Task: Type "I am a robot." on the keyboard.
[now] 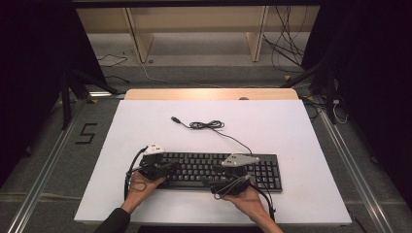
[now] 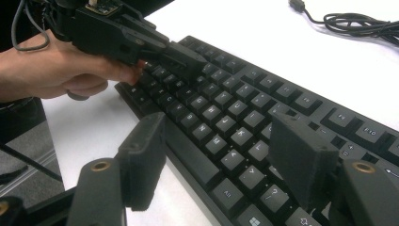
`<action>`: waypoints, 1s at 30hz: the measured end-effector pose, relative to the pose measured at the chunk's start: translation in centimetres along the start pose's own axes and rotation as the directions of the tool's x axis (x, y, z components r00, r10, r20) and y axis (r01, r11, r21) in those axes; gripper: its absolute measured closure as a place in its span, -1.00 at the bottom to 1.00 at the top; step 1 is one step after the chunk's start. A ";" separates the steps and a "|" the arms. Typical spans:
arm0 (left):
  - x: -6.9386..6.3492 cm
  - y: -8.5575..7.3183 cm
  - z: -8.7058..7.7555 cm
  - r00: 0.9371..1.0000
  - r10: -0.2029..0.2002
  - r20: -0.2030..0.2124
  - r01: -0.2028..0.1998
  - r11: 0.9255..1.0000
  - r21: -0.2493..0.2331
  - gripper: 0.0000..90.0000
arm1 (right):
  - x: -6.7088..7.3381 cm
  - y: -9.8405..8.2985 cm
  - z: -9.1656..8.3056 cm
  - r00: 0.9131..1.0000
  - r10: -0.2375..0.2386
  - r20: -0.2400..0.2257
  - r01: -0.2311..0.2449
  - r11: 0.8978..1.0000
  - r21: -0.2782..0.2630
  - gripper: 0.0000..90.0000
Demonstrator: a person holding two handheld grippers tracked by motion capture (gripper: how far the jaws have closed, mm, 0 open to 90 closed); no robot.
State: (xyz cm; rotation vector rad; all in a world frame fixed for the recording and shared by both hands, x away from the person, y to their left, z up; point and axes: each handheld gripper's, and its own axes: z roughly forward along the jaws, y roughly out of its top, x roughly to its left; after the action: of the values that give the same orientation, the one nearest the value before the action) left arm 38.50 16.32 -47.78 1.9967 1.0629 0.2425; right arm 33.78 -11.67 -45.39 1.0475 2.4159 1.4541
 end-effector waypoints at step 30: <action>0.1 0.0 0.4 1.000 0.003 -0.003 -0.003 1.000 0.011 0.98 | 0.1 0.0 0.0 1.000 -0.001 -0.004 0.001 1.000 0.002 -0.15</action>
State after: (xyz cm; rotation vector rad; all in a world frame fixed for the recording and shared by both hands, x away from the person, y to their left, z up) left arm 38.75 16.16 -48.01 2.0083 1.0653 0.2426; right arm 33.71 -11.64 -45.38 1.0440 2.4205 1.4550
